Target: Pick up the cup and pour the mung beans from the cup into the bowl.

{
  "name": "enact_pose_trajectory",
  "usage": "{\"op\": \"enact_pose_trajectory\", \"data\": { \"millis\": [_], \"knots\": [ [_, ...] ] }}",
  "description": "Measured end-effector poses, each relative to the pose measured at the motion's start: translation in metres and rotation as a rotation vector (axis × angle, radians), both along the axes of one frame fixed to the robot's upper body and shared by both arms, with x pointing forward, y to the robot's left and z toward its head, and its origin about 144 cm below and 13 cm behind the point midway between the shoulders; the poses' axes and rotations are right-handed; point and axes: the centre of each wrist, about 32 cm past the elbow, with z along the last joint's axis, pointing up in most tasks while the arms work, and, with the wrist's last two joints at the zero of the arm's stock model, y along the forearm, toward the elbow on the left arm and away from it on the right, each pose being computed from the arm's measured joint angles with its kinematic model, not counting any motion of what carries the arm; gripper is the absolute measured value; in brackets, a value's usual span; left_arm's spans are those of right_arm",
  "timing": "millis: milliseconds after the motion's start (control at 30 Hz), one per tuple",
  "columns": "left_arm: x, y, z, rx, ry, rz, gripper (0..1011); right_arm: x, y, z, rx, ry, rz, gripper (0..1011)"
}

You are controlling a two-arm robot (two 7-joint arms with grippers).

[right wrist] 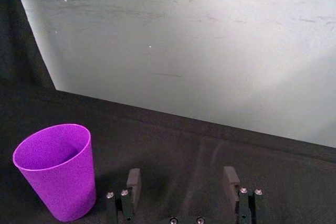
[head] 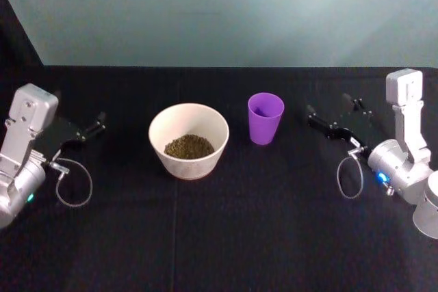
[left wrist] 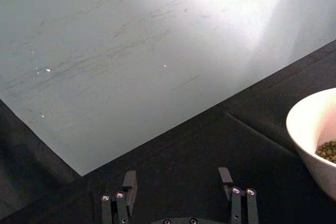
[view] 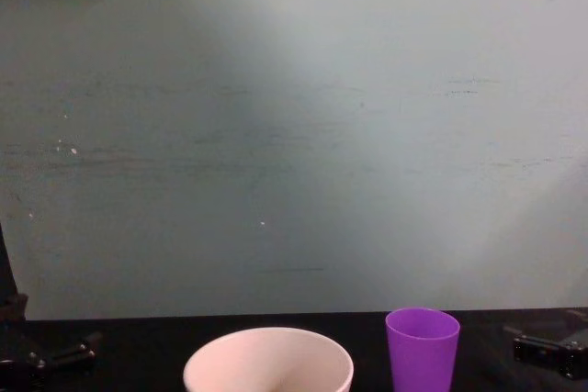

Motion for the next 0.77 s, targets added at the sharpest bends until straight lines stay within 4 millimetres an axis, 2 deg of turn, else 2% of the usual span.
{"op": "enact_pose_trajectory", "data": {
  "millis": [767],
  "knots": [
    [0.0000,0.0000,0.0000,0.000,0.000,0.000,1000,0.0005,-0.0001,0.0010,0.001,0.000,0.001,1002]
  ]
}}
